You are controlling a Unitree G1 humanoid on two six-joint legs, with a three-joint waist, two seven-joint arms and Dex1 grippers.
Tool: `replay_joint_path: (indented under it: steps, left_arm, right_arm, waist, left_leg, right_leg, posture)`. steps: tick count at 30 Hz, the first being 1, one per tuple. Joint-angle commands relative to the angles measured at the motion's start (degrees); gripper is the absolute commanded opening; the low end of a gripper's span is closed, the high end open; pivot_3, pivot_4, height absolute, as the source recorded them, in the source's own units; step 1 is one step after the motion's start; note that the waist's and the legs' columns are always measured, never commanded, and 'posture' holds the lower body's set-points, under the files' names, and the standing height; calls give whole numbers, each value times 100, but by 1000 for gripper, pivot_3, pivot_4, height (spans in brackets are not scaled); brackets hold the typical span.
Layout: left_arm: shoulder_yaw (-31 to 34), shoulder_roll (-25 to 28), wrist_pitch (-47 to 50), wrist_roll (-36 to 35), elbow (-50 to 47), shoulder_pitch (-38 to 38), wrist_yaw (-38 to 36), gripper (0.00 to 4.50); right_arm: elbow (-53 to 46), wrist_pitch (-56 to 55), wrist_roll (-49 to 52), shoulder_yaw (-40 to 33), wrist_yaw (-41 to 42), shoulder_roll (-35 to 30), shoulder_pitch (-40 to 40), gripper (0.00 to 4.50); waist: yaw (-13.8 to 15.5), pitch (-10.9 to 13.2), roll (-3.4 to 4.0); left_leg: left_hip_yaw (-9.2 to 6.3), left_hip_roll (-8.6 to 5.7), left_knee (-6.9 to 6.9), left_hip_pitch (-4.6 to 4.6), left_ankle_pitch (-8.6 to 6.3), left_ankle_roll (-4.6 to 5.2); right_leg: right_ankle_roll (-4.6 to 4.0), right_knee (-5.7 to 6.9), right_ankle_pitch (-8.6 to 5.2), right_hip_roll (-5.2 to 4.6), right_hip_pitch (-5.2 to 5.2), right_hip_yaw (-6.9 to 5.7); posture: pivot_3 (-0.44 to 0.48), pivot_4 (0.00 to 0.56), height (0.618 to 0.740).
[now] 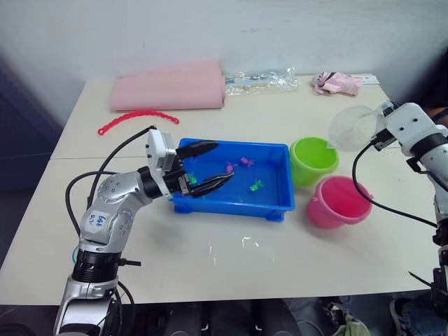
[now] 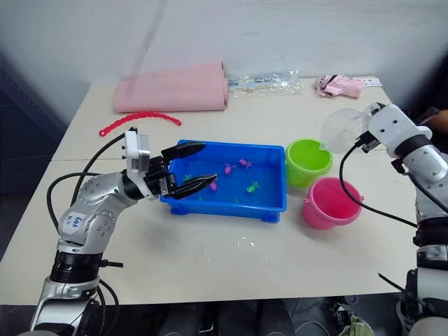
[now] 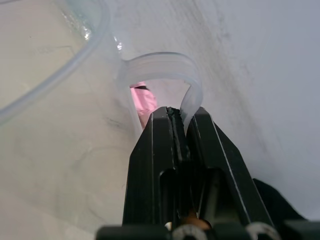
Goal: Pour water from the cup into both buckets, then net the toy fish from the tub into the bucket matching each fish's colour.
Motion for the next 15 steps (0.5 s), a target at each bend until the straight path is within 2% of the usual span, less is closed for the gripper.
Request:
replay_joint_path:
  steps: [1, 15]
  left_arm:
    - [52, -30, -93, -9, -225, -1, 82, 4500]
    - [67, -11, -34, -38, -291, 14, 228, 4500]
  right_arm:
    - [163, -368, -210, 15, -367, -150, -316, 54]
    - [524, -887, -1310, 670, -1223, -375, -795, 54]
  waist:
    - [-3, 0, 0]
    - [-2, 0, 0]
  left_leg:
    - [0, -1, 1, 0, 0, 0]
    - [0, 0, 5, -1, 1, -1]
  right_leg:
    - [0, 0, 0, -1, 0, 1]
    - [0, 10, 0, -1, 0, 1]
  posture:
    - [0, 150, 740]
    - [0, 150, 740]
